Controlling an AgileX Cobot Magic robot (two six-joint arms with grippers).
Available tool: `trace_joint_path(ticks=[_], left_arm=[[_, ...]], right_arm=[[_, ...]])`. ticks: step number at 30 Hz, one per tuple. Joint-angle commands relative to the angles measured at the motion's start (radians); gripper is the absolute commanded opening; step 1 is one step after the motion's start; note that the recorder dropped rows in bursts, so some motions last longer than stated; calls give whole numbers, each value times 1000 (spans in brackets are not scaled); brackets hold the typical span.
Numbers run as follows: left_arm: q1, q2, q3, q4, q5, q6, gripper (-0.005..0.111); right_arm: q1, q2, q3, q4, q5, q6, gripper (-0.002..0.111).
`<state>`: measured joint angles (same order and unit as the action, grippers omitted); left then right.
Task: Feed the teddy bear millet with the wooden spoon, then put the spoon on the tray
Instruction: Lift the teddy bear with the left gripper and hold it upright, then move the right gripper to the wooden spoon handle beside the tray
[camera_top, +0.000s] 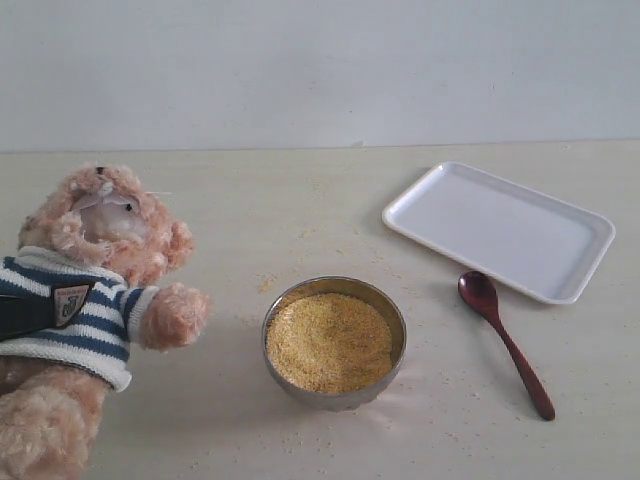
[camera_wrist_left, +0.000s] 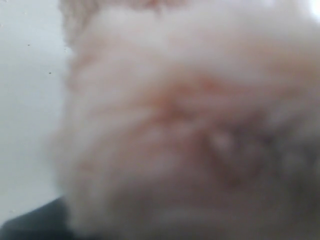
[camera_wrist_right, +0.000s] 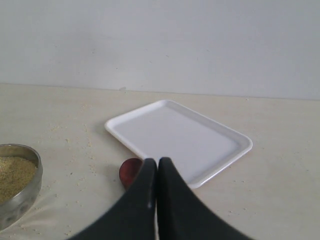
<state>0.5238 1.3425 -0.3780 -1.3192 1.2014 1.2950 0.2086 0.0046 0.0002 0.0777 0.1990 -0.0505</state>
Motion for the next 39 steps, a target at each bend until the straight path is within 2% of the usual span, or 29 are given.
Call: trace_joint_path(ticks=[1, 17, 22, 26, 29, 31, 36, 39], left_arm=[[2, -10, 6, -24, 20, 7, 5], [2, -10, 6, -24, 20, 7, 5], [2, -10, 6, -24, 20, 7, 5], [2, -10, 6, -24, 20, 7, 5], [2, -10, 6, -24, 20, 7, 5], [2, -10, 6, -24, 20, 7, 5], [2, -10, 6, -24, 20, 7, 5], [2, -10, 6, -24, 20, 7, 5]], right_arm=[[1, -5, 0, -1, -1, 0, 1], [1, -5, 0, 4, -31, 5, 1], [1, -5, 0, 240, -199, 245, 1], [1, -5, 0, 270, -237, 296, 1], [1, -5, 0, 287, -149, 338, 1], [1, -5, -65, 287, 38, 310, 1], [1, 117, -270, 406, 216, 8, 1], [1, 303, -438, 399, 371, -168, 1]])
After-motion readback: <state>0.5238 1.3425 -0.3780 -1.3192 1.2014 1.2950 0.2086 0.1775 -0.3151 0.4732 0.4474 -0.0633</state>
